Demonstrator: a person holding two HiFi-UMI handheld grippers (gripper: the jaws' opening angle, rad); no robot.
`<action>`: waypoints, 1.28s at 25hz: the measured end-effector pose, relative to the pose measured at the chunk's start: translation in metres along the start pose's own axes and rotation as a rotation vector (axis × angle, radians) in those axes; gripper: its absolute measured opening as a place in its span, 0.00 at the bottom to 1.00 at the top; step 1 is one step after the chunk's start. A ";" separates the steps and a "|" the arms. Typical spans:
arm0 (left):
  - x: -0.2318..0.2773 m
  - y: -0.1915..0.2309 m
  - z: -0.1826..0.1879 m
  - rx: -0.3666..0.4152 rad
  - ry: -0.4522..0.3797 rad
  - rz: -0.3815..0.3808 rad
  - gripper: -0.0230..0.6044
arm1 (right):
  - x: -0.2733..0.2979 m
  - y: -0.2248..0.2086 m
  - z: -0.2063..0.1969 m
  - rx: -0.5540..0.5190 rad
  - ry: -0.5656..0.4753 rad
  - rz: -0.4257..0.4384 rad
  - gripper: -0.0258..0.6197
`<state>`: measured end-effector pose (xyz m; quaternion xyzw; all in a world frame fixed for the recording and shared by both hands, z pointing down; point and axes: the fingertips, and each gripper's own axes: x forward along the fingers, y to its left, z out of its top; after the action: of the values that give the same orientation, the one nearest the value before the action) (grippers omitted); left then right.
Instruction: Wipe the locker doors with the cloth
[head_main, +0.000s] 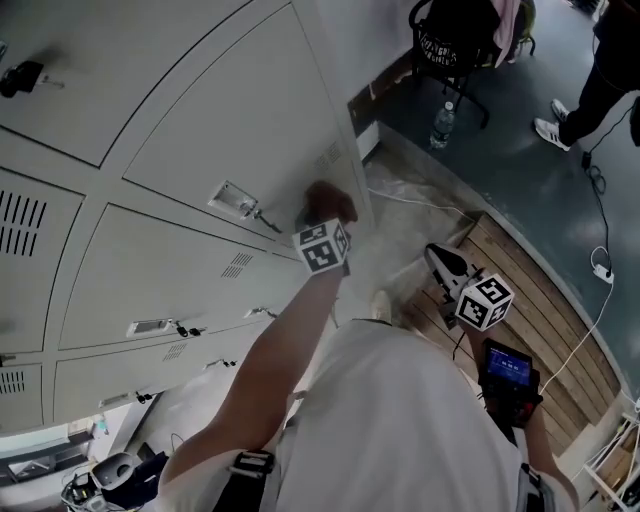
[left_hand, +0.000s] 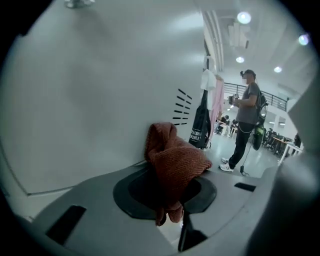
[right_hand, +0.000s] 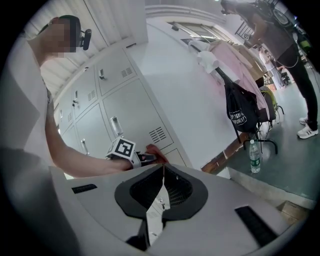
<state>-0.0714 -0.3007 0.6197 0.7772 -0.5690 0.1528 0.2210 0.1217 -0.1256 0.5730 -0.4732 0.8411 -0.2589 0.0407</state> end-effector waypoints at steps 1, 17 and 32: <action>0.010 -0.011 0.005 0.006 -0.003 -0.021 0.16 | 0.001 -0.003 0.001 0.001 -0.003 -0.009 0.07; 0.050 -0.072 0.054 -0.332 -0.026 -0.105 0.16 | 0.008 -0.017 0.012 0.001 -0.013 -0.061 0.07; -0.128 0.088 0.001 -0.371 -0.165 0.191 0.16 | 0.032 0.040 -0.010 -0.072 0.119 0.198 0.07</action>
<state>-0.1944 -0.2191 0.5709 0.6757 -0.6745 0.0015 0.2975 0.0699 -0.1305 0.5682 -0.3729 0.8933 -0.2510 -0.0007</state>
